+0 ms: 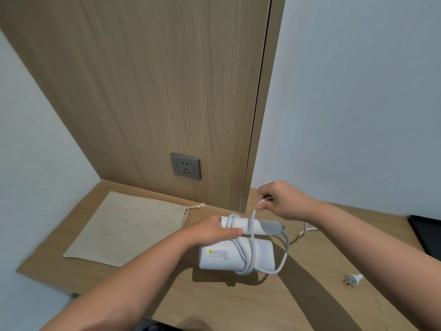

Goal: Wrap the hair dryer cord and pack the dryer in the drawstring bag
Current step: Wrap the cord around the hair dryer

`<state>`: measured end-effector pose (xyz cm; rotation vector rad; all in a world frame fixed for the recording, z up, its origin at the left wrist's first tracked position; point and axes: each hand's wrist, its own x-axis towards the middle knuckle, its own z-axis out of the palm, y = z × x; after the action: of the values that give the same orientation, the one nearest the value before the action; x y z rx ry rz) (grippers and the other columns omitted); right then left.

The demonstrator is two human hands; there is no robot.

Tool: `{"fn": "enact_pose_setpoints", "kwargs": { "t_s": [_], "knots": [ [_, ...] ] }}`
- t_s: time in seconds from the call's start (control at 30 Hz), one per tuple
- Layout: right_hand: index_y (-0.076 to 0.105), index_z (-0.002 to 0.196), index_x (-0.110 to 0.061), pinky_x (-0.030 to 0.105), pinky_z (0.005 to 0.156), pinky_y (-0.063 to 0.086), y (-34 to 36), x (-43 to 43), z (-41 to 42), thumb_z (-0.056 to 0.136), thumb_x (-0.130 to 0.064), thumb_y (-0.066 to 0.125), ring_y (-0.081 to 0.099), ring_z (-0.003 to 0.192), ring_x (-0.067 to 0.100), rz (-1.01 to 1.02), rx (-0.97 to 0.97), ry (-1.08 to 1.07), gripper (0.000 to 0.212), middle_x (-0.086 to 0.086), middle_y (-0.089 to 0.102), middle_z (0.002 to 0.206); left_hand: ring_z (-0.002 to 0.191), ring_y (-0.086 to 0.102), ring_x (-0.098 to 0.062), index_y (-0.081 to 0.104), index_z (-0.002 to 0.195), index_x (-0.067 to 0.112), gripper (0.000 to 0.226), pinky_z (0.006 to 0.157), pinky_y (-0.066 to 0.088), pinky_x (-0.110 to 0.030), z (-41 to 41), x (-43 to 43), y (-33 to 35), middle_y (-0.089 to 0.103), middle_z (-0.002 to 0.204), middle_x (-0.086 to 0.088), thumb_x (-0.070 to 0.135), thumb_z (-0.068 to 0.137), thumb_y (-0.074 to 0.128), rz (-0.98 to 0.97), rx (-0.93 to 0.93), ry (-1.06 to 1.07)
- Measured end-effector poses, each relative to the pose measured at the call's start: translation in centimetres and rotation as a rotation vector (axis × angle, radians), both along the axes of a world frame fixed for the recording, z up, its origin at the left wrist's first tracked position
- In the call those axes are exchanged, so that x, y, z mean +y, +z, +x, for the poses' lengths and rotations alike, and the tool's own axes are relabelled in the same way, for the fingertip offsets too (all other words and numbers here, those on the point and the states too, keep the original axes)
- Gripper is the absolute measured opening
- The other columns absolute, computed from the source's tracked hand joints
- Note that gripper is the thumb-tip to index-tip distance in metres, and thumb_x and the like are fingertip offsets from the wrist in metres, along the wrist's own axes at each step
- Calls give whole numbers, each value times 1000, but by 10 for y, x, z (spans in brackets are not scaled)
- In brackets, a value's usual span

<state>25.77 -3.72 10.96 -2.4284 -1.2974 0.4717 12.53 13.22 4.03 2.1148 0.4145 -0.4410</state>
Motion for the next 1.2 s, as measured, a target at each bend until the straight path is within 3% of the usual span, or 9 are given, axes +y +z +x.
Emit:
{"fn": "enact_pose_setpoints", "kwargs": {
  "t_s": [0.13, 0.23, 0.43, 0.67, 0.77, 0.87, 0.93, 1.07, 1.2],
  "knots": [
    [63, 72, -9, 19, 55, 37, -4, 15, -7, 85, -15, 66, 50, 57, -2, 48, -47, 80, 15, -19, 52, 57, 82, 60, -4, 64, 101, 29, 27, 65, 42, -19, 0, -1, 1, 65, 89, 15, 51, 85, 63, -52, -4, -44],
    [65, 73, -10, 33, 61, 47, -9, 24, -13, 84, -21, 68, 56, 64, 11, 109, -47, 77, 15, -14, 58, 62, 93, 60, -11, 64, 107, 24, 35, 74, 43, -21, 1, -1, 1, 66, 100, 8, 52, 87, 60, -103, -16, -60],
    [68, 76, -11, 38, 66, 52, -19, 32, -25, 82, -22, 66, 67, 77, 21, 198, -76, 67, 12, 0, 76, 81, 96, 63, -16, 64, 103, 25, 41, 79, 44, -27, -2, -2, -3, 69, 106, 1, 60, 83, 57, -122, -43, -44],
    [68, 71, -12, 36, 64, 46, -19, 20, -15, 86, -32, 65, 52, 65, 20, 84, 111, 3, 25, 9, 64, 70, 89, 64, -8, 67, 103, 30, 32, 74, 46, -23, -3, -3, -8, 70, 100, 9, 52, 80, 65, -101, -19, -23],
    [68, 66, -26, 30, 68, 42, -16, 11, -2, 90, -25, 60, 50, 65, 12, 73, 276, -46, 25, -4, 63, 67, 92, 64, -9, 67, 105, 30, 37, 80, 48, -26, -3, 2, -9, 70, 102, 9, 53, 76, 68, -73, 2, -20],
    [72, 73, -23, 15, 54, 33, -14, 5, 8, 92, -15, 56, 41, 48, 1, 31, 418, -75, 27, -16, 49, 44, 86, 63, -5, 66, 104, 28, 31, 72, 48, -23, -2, 4, -6, 68, 97, 11, 47, 79, 68, -66, -6, -34],
    [74, 74, -20, 18, 48, 27, -16, 2, 14, 93, -13, 54, 32, 41, 3, 23, 470, -83, 28, -12, 39, 38, 83, 63, -4, 65, 106, 27, 29, 69, 46, -21, 0, 4, -3, 67, 94, 12, 43, 82, 68, -86, -14, -43],
    [74, 71, -17, 22, 49, 32, -21, -1, 23, 91, -17, 60, 34, 45, 10, 31, 538, -76, 25, -4, 43, 47, 89, 65, -10, 64, 113, 22, 32, 74, 49, -22, 0, 5, -3, 69, 102, 5, 38, 85, 67, -157, -6, -72],
    [76, 79, -15, 21, 49, 37, -35, -7, 28, 92, -26, 59, 40, 47, 11, -5, 669, -83, 24, 1, 50, 53, 89, 64, -12, 59, 116, 22, 28, 77, 50, -24, -3, 7, -6, 66, 103, 3, 32, 91, 60, -254, 26, -70]
  ]
}}
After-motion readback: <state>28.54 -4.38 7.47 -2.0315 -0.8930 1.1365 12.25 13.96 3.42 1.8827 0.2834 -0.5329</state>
